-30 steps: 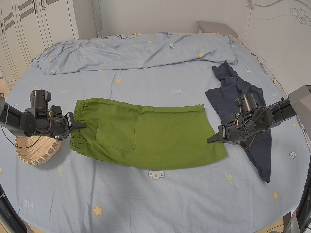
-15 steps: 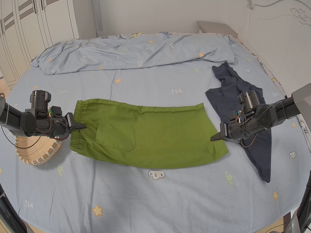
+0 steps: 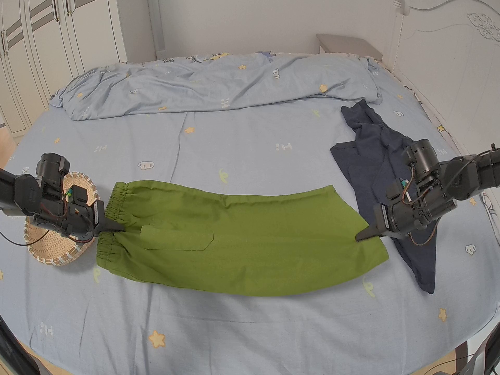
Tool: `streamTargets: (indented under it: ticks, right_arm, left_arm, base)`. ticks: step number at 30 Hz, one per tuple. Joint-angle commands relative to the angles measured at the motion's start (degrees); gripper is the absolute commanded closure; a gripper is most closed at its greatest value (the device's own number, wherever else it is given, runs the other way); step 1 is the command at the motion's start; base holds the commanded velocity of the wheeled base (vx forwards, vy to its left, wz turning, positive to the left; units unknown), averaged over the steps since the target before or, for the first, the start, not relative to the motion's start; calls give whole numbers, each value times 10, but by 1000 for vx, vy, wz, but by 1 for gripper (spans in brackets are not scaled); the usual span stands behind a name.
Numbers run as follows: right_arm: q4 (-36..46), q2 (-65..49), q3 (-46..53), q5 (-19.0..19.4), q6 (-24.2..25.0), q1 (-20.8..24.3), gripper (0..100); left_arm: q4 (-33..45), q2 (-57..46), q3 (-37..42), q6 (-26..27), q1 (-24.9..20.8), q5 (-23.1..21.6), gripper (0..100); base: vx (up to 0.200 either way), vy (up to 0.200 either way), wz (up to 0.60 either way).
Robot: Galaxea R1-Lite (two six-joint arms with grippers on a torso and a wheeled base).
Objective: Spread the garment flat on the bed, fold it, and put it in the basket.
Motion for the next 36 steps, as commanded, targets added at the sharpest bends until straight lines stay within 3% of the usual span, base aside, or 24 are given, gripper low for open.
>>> streamTargets:
  ticks: [1, 6, 12, 25, 26, 36]
  right_arm:
    - [-5, -105, 140, -2, -6, 4, 100]
    - [-93, -157, 283, -3, 2, 31, 100]
    - [-119, -196, 376, -3, 37, 80, 100]
    - [-186, -192, 435, -2, 56, 118, 100]
    - [-192, -189, 436, -2, 57, 118, 0]
    - [-215, -193, 430, -3, 55, 95, 0]
  left_arm:
    - [29, -71, 88, 50, 34, 1, 100]
    - [25, -111, 193, 92, 45, 1, 100]
    - [-10, -132, 277, 120, 46, 2, 100]
    - [-36, -131, 309, 135, 45, 6, 100]
    - [-36, -131, 309, 135, 45, 6, 100]
    - [-29, -178, 297, 136, 60, 10, 100]
  base:
    - [0, 0, 0]
    - [0, 0, 0]
    - [0, 0, 0]
    - [0, 0, 0]
    - [0, 0, 0]
    - [0, 0, 0]
